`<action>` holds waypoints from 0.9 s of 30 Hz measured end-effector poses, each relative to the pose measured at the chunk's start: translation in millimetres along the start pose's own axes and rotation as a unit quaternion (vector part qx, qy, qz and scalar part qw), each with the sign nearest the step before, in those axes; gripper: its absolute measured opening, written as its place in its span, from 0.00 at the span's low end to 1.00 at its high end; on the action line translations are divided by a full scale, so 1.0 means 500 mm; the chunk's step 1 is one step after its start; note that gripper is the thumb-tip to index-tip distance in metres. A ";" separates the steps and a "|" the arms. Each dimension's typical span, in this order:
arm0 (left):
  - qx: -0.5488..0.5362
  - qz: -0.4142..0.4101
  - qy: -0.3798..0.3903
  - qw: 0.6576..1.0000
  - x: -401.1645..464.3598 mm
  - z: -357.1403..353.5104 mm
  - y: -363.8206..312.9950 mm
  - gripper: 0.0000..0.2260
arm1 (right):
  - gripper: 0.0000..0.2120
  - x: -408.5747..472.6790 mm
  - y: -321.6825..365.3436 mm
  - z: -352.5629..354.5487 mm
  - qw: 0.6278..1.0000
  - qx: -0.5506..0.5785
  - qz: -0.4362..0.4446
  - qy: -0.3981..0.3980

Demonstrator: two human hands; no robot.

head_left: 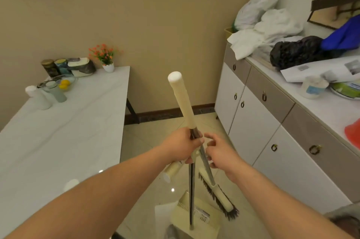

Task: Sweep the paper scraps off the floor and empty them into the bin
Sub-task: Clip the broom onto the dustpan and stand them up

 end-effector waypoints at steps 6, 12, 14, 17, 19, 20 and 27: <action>0.077 -0.060 -0.026 0.995 0.202 0.108 -0.036 0.09 | 0.39 0.206 0.057 -0.063 0.993 -0.078 0.083 0.010; 0.084 -0.078 -0.041 0.993 0.386 0.212 -0.060 0.11 | 0.37 0.401 0.181 -0.037 0.989 -0.075 0.124 -0.043; 0.111 -0.080 -0.048 0.989 0.442 0.234 -0.062 0.11 | 0.33 0.455 0.209 -0.025 0.985 -0.101 0.131 -0.052; 0.150 -0.073 -0.074 0.983 0.534 0.269 -0.064 0.12 | 0.30 0.547 0.244 -0.011 0.982 -0.124 0.134 -0.047; 0.153 -0.057 -0.089 0.982 0.595 0.290 -0.056 0.11 | 0.30 0.613 0.262 -0.009 0.981 -0.129 0.142 -0.029; 0.152 -0.042 -0.098 0.983 0.631 0.301 -0.051 0.11 | 0.28 0.651 0.277 -0.008 0.980 -0.137 0.145 -0.017; 0.147 0.055 -0.125 0.980 0.811 0.382 -0.058 0.11 | 0.24 0.859 0.356 0.016 0.977 -0.145 0.142 0.066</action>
Point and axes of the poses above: each hand's wrist, its own x-axis towards the middle knuckle, its own z-axis out of the back of the hand, y = z × x, the point moved 10 cm from there along x, towards the middle knuckle, and after that the axes turned 14 degrees about x, right-handed, at the moved point
